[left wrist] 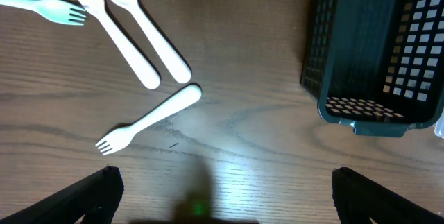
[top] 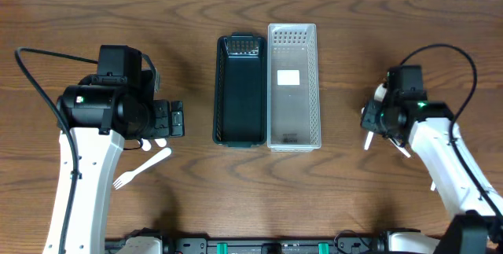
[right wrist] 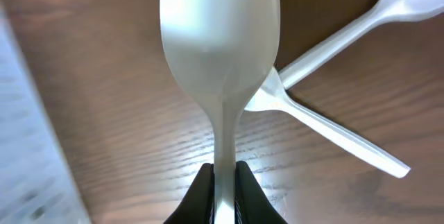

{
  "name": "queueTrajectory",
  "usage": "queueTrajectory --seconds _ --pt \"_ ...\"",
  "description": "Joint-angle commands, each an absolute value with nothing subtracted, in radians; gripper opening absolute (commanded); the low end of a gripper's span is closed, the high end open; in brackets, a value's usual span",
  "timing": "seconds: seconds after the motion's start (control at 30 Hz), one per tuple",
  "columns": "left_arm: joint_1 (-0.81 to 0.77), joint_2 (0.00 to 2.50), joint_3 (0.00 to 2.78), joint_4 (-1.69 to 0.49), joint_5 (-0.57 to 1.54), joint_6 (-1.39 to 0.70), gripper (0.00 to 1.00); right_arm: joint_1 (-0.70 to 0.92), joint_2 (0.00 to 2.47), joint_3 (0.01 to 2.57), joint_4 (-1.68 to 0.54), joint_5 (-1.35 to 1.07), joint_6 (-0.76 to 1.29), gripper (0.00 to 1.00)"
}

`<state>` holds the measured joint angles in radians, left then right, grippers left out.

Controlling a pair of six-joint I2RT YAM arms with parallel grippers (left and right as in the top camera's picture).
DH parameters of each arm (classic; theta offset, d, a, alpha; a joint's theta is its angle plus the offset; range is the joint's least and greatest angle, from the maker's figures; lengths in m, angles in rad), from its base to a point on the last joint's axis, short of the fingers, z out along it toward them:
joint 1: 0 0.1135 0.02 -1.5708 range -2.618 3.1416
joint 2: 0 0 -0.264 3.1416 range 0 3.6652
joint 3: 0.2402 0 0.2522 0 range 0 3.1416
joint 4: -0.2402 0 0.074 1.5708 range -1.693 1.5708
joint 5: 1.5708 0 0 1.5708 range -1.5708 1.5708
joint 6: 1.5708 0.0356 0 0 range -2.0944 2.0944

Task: Pack container
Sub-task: 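Grasp a white spoon from the pile with the right gripper, then carry the spoon to the clear basket and release it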

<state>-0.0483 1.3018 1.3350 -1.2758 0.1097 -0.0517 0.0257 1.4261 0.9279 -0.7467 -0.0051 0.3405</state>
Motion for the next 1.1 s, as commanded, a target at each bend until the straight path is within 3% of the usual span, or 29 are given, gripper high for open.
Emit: queueTrajectory --seconds 0.0,0.4,1.07 --pt "-0.044 1.3 1.354 -1.279 0.119 -0.045 0.98 0.062 1.399 1.058 -0.802 -0.129 0.149 0.01" --pt "-0.044 1.3 1.354 -1.279 0.12 -0.045 0.98 0.278 1.45 1.482 -0.998 -0.055 0.382 0.02" --pt "-0.044 1.3 1.354 -1.275 0.12 -0.045 0.98 0.463 1.973 1.54 -0.925 0.047 0.474 0.01"
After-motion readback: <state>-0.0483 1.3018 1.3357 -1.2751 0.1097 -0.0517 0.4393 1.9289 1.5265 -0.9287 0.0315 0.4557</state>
